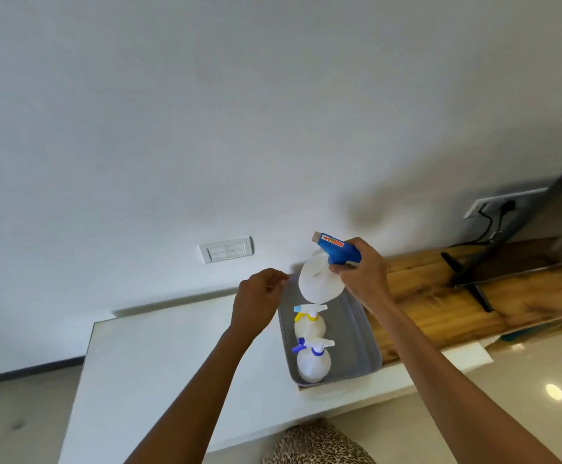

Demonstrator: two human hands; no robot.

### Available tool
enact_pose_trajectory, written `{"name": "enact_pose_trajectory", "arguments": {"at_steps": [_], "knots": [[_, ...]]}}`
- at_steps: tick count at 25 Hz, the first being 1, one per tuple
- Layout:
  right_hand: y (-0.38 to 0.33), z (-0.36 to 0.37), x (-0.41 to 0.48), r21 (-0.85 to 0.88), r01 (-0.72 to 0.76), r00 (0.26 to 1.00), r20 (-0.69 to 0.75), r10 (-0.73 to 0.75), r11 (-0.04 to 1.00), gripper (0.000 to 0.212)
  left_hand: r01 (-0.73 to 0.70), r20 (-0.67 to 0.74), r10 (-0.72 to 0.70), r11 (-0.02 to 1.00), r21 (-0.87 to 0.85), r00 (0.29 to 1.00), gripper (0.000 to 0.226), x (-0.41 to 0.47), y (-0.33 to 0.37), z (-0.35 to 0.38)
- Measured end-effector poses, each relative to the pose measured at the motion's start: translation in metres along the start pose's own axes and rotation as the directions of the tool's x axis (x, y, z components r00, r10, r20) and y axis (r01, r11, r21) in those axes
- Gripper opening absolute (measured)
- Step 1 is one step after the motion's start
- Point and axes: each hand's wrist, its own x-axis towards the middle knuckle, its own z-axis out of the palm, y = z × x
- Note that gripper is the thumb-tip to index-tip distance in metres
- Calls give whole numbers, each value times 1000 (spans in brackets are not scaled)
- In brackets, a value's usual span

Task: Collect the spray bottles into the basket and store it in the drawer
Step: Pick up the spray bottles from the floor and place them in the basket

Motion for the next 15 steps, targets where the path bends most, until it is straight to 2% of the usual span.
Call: {"name": "enact_pose_trajectory", "arguments": {"at_steps": [4,8,15], "knots": [[43,24,53,-65,17,988,152,-7,998,33,93,-61,-91,995,24,994,14,37,-13,25],[89,51,94,-164,12,963,266,32,986,30,194,-106,-185,978,79,977,25,60,-33,50],[163,104,124,-148,-79,900,415,135,986,19,363,-52,-359,922,136,932,25,78,-68,86]]}}
